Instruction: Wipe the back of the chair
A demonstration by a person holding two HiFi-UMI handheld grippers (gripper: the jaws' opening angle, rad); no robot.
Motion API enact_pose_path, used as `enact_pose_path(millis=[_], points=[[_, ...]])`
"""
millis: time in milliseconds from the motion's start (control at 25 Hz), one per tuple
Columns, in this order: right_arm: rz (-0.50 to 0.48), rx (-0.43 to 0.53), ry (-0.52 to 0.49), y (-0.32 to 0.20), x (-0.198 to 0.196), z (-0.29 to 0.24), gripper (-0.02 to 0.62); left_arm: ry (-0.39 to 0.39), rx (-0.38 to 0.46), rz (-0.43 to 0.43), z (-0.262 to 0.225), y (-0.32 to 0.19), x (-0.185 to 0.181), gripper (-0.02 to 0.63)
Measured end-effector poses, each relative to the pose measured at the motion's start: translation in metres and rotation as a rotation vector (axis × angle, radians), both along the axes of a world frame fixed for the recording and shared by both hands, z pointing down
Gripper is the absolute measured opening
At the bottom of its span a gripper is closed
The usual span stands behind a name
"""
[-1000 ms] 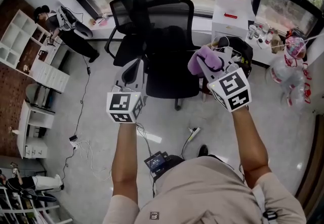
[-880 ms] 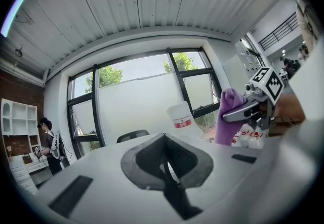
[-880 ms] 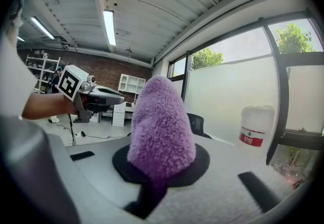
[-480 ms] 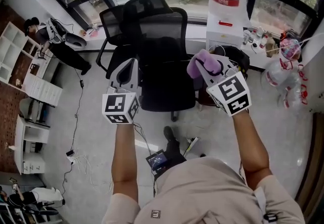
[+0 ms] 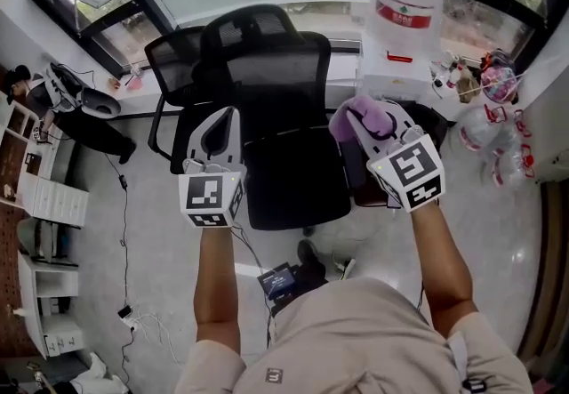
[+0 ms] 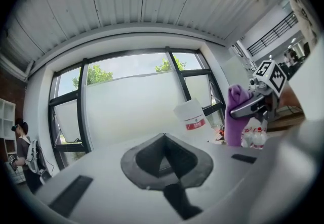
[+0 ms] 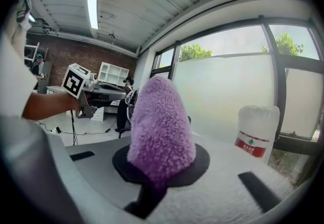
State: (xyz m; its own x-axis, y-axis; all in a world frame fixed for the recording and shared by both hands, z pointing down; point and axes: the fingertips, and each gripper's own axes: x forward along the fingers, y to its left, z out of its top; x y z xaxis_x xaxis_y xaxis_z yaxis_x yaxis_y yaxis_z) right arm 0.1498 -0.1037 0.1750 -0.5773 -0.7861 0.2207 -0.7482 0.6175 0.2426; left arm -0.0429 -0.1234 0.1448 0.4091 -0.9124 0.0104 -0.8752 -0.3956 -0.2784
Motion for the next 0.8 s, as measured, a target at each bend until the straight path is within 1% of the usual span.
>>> enact_pose_path(millis=[120,360,480,640,800], points=[[0.024,-0.005,-0.002,-0.037,-0.023,0.003,0.020,-0.007,-0.001,0.020,0.003,-0.042,-0.023,0.006],[0.074,-0.006,0.005,-0.091,-0.061,-0.002,0.020,0.031,-0.015,0.042,0.005,-0.100,-0.074,0.006],[0.092,0.005,0.004,-0.112,-0.075,-0.006,0.020,0.045,-0.015,0.044,0.009,-0.119,-0.094,0.006],[0.103,0.019,-0.007,-0.140,-0.095,-0.007,0.021,0.064,-0.023,0.024,0.017,-0.138,-0.117,0.006],[0.095,0.012,-0.029,-0.171,-0.116,0.003,0.021,0.059,-0.042,-0.006,0.034,-0.155,-0.135,0.006]])
